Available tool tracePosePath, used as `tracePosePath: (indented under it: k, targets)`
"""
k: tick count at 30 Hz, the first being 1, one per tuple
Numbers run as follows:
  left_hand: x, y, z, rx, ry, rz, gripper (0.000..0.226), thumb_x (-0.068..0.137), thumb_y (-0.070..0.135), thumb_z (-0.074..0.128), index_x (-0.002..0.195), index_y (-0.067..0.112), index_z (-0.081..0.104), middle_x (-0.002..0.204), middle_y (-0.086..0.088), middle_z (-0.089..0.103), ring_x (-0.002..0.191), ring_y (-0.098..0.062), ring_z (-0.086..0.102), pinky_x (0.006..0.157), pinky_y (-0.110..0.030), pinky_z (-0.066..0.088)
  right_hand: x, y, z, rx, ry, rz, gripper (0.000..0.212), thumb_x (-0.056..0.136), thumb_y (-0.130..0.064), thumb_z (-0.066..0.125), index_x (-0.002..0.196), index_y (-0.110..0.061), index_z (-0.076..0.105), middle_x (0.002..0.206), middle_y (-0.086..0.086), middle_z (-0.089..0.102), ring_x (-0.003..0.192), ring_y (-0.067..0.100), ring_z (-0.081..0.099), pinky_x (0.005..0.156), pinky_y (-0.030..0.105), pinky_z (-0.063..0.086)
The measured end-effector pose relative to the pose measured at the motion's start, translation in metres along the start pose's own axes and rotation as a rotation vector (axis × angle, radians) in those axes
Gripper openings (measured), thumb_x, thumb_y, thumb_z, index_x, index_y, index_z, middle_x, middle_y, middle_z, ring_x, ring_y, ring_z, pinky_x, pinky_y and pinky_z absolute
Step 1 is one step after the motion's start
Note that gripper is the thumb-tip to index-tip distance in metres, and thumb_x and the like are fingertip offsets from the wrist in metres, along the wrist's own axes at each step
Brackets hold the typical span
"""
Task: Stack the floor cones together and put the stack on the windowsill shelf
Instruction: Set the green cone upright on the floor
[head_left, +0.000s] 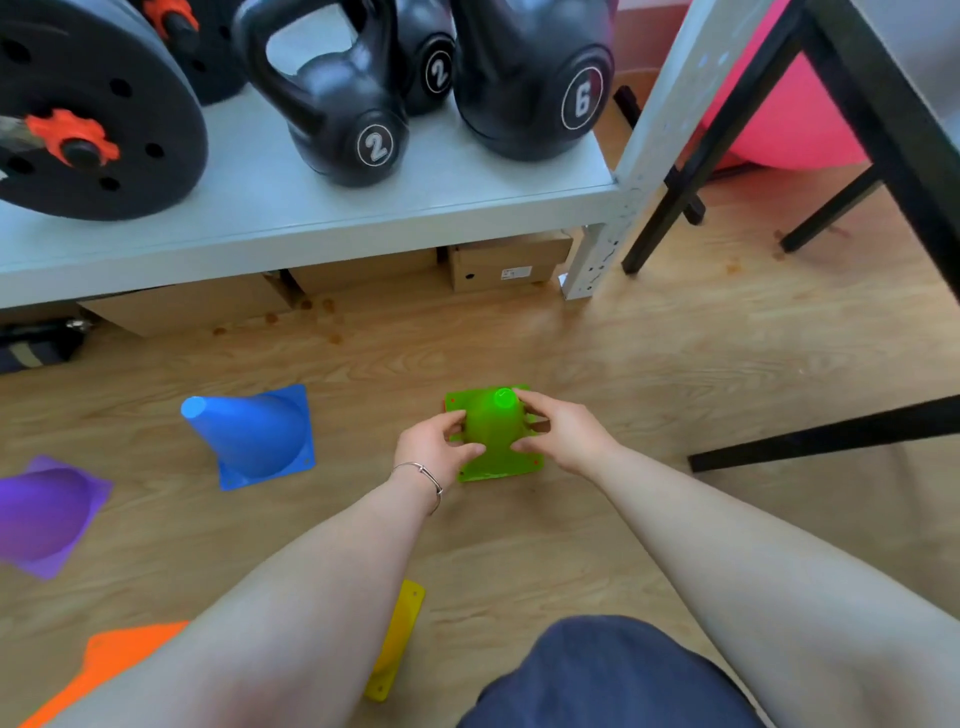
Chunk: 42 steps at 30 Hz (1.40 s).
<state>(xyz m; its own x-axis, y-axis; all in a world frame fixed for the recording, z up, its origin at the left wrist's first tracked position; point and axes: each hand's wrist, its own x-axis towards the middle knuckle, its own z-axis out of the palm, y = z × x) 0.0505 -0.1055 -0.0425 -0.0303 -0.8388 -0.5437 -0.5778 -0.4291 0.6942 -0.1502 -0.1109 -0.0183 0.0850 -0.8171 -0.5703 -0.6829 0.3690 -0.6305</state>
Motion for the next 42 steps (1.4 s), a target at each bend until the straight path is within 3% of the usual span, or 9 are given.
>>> tracePosePath:
  k: [4, 12, 18, 28, 35, 38, 42]
  targets:
    - [-0.005, -0.003, 0.009, -0.034, 0.025, -0.026, 0.065, 0.073, 0.016, 0.082, 0.132, 0.016, 0.057, 0.121, -0.006, 0.069, 0.089, -0.009, 0.066, 0.083, -0.016, 0.045, 0.004, 0.005, 0.003, -0.038, -0.015, -0.033, 0.087, 0.073, -0.018, 0.085, 0.148, -0.032, 0.043, 0.14, 0.007, 0.06, 0.126, 0.019, 0.059, 0.11, 0.035, 0.044]
    - [-0.003, -0.004, 0.007, -0.024, 0.04, -0.015, 0.069, 0.072, 0.018, 0.082, 0.135, 0.024, 0.054, 0.12, -0.003, 0.068, 0.088, -0.006, 0.064, 0.08, -0.013, 0.045, 0.013, 0.007, 0.007, -0.061, 0.013, -0.076, 0.088, 0.071, -0.022, 0.087, 0.147, -0.03, 0.045, 0.136, 0.009, 0.063, 0.122, 0.02, 0.062, 0.108, 0.034, 0.046]
    - [0.003, -0.006, 0.008, 0.008, 0.05, -0.011, 0.06, 0.072, 0.012, 0.082, 0.128, 0.018, 0.061, 0.116, -0.004, 0.07, 0.085, -0.008, 0.064, 0.058, 0.005, 0.039, 0.009, 0.015, 0.009, -0.115, 0.058, -0.106, 0.082, 0.071, -0.026, 0.086, 0.144, -0.022, 0.05, 0.13, 0.012, 0.067, 0.118, 0.024, 0.064, 0.106, 0.034, 0.046]
    - [0.007, -0.001, 0.008, 0.111, 0.038, 0.031, 0.061, 0.074, 0.02, 0.08, 0.13, 0.018, 0.057, 0.12, -0.001, 0.069, 0.099, -0.013, 0.068, 0.091, -0.022, 0.049, 0.014, 0.012, 0.004, -0.272, 0.016, -0.105, 0.082, 0.077, -0.039, 0.08, 0.148, -0.025, 0.04, 0.132, 0.013, 0.064, 0.12, 0.029, 0.061, 0.103, 0.038, 0.048]
    - [0.002, 0.009, -0.006, 0.669, -0.018, 0.157, 0.068, 0.084, 0.043, 0.064, 0.142, 0.024, 0.034, 0.136, -0.004, 0.054, 0.12, -0.028, 0.055, 0.096, -0.038, 0.046, 0.001, 0.003, -0.009, -0.685, 0.014, -0.197, 0.074, 0.09, -0.045, 0.062, 0.153, -0.026, 0.029, 0.141, 0.011, 0.052, 0.124, 0.033, 0.053, 0.096, 0.043, 0.049]
    - [-0.007, 0.017, -0.018, 0.846, 0.095, 0.267, 0.065, 0.085, 0.044, 0.061, 0.141, 0.022, 0.034, 0.135, -0.004, 0.054, 0.125, -0.027, 0.05, 0.109, -0.04, 0.033, -0.009, -0.004, -0.018, -0.867, 0.122, -0.292, 0.07, 0.09, -0.045, 0.061, 0.15, -0.024, 0.033, 0.142, 0.008, 0.052, 0.128, 0.031, 0.049, 0.098, 0.043, 0.045]
    - [-0.022, 0.023, -0.039, 0.949, 0.213, 0.313, 0.071, 0.088, 0.044, 0.057, 0.147, 0.018, 0.027, 0.154, -0.002, 0.035, 0.146, -0.02, 0.025, 0.12, -0.043, 0.015, -0.019, -0.026, -0.032, -0.954, 0.295, -0.364, 0.064, 0.084, -0.04, 0.071, 0.139, -0.016, 0.051, 0.131, 0.012, 0.061, 0.126, 0.034, 0.054, 0.1, 0.044, 0.045]
